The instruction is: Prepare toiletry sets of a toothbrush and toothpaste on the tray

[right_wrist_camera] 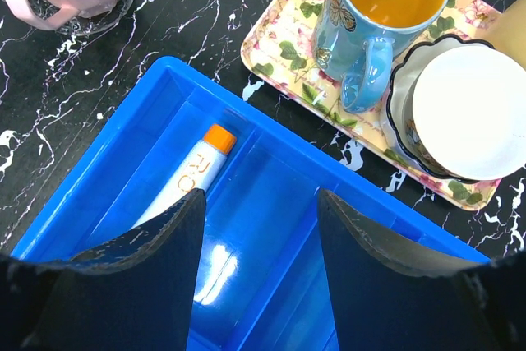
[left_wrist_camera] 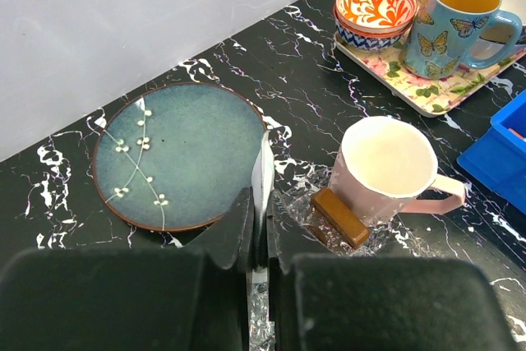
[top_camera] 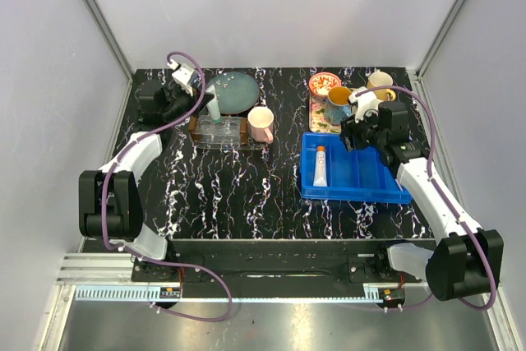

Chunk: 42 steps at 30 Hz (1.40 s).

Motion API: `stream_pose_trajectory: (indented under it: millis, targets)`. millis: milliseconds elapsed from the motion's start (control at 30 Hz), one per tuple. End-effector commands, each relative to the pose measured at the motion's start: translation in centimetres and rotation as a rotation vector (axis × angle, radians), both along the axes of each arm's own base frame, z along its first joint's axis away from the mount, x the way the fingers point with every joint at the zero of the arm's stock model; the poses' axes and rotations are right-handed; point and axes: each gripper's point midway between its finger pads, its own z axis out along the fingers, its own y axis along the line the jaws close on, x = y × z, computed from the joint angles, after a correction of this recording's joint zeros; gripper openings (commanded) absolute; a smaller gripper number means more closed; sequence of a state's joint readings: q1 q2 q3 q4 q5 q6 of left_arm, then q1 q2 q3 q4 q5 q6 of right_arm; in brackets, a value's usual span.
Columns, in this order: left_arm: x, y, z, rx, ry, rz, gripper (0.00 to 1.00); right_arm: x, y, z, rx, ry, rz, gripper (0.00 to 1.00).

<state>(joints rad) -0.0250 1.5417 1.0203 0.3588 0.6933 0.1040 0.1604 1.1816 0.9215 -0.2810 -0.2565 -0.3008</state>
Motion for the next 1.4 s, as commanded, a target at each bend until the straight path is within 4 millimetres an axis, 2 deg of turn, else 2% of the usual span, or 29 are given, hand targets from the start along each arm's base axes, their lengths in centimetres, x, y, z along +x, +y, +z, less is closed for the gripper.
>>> stream_pose_trajectory:
  millis: [0,567,1367]
  targets:
    - [0.2,-0.4,1.5,-0.009,-0.082,-0.037,0.00,0.5,0.3,0.8,0.011,-0.042,0.025,0.62]
    - [0.7,-0.4,-0.3,-0.010,-0.043,-0.042,0.00,0.5,0.4,0.5,0.010,-0.031,0.030,0.62]
    - [1.2,-0.4,-1.1,-0.011,-0.026,-0.045,0.00,0.5,0.4,0.2,0.011,-0.023,0.031,0.63]
